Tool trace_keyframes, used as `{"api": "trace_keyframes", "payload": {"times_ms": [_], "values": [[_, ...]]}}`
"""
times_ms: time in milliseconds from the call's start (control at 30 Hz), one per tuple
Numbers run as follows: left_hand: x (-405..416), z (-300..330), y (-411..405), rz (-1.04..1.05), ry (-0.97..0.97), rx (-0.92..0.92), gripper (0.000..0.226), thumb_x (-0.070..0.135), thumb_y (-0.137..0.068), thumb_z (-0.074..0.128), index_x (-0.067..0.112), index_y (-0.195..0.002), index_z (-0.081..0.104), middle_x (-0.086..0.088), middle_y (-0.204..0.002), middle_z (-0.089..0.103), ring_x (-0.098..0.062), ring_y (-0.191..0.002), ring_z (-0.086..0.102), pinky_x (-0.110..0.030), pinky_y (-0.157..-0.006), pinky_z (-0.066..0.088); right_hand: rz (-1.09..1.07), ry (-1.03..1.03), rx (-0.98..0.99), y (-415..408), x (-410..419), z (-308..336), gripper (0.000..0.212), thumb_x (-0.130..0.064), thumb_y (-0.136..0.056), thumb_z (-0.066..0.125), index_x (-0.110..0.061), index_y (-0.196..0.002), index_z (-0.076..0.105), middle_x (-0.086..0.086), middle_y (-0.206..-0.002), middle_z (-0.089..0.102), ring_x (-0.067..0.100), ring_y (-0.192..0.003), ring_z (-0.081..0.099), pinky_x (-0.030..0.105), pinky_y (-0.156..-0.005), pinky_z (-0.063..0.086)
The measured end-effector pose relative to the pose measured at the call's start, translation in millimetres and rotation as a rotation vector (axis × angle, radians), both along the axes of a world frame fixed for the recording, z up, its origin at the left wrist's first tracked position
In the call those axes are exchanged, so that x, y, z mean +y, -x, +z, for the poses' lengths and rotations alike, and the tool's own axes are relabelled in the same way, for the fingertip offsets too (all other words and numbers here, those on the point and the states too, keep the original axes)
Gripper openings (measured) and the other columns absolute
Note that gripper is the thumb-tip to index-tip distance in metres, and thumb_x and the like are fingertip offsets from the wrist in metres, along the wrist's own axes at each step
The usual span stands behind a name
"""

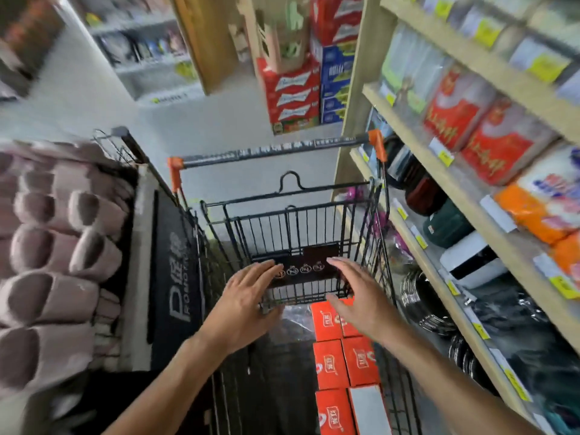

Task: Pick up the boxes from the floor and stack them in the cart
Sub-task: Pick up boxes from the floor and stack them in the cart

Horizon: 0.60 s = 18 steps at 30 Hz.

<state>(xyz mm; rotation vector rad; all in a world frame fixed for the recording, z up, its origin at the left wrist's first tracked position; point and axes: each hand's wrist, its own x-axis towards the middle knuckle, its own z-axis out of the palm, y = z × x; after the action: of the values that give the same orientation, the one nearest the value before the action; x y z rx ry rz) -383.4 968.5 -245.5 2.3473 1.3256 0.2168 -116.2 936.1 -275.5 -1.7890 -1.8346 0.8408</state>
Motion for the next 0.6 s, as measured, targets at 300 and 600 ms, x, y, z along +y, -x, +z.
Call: {"api": "trace_keyframes", "payload": {"times_ms": [300, 600], "values": [[-45.3, 96.3, 10.0, 0.02, -0.092, 0.184, 0.079, 0.075, -0.087, 0.033, 0.042, -0.156, 0.013, 0.014, -0.164, 0.013, -0.022, -0.153, 0.006, -0.054, -0.123, 0.011, 0.22, -0.104, -0.227, 11.7, -25.1, 94.2, 0.07, -0.055, -0.094, 0.056, -0.032, -0.155, 0.029, -0.013, -0.158, 0.029, 0.011, -0.147, 0.025, 0.038, -0.122, 0.021], [-99.2, 144.7, 14.9, -0.027, -0.093, 0.182, 0.081, 0.083, -0.084, 0.018, 0.046, -0.155, 0.014, 0.017, -0.165, 0.005, -0.022, -0.152, -0.013, -0.058, -0.122, -0.004, 0.185, -0.097, -0.372, 1.1, -94.5, 153.5, 0.079, -0.073, -0.091, 0.042, -0.036, -0.157, 0.018, -0.012, -0.164, 0.018, 0.014, -0.151, 0.015, 0.051, -0.123, 0.021]]}}
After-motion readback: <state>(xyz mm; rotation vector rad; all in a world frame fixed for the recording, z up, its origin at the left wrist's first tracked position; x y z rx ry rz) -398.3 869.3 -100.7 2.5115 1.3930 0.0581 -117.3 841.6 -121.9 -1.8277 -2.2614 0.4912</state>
